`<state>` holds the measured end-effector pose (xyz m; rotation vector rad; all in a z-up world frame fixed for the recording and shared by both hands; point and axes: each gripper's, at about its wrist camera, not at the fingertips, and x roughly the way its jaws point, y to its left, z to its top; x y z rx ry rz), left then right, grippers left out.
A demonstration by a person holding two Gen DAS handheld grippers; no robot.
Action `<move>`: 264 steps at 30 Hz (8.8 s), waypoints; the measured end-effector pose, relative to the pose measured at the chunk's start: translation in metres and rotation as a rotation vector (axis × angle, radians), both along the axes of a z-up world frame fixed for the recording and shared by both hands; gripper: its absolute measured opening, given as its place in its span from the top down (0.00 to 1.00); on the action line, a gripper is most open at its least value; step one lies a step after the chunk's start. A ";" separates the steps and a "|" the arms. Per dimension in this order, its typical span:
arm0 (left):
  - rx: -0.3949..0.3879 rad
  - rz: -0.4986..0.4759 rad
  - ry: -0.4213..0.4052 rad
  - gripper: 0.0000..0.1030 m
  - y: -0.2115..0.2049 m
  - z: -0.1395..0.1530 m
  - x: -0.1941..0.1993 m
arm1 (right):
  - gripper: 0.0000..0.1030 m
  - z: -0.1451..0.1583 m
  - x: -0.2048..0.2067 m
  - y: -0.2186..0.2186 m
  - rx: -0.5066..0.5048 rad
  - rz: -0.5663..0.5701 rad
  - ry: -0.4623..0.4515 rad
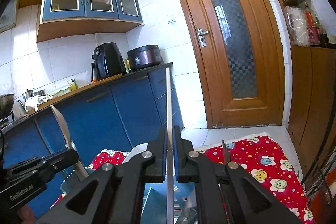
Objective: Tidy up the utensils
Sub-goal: 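Lift the spoon and chopstick with both tools and carry them over the blue holder, then open the left tool to drop the spoon in while the right tool releases its chopstick, then move both tools back down toward the last fork and chopstick on the tablecloth, then grasp the silver fork with the left tool while the right tool grasps the chopstick, then lift the fork and chopstick and carry both over the blue holder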
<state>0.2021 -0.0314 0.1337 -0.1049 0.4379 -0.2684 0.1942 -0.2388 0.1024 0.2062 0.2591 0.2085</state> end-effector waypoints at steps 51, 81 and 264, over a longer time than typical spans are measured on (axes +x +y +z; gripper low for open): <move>0.021 -0.035 0.100 0.48 0.008 -0.007 -0.082 | 0.60 0.011 -0.122 -0.021 0.010 0.064 0.129; 0.165 -0.086 0.425 0.47 -0.043 -0.106 -0.122 | 0.52 -0.073 -0.178 -0.071 0.026 -0.006 0.381; -0.104 0.033 -0.141 0.96 0.012 0.017 -0.003 | 0.94 0.026 0.001 -0.003 0.033 -0.057 -0.067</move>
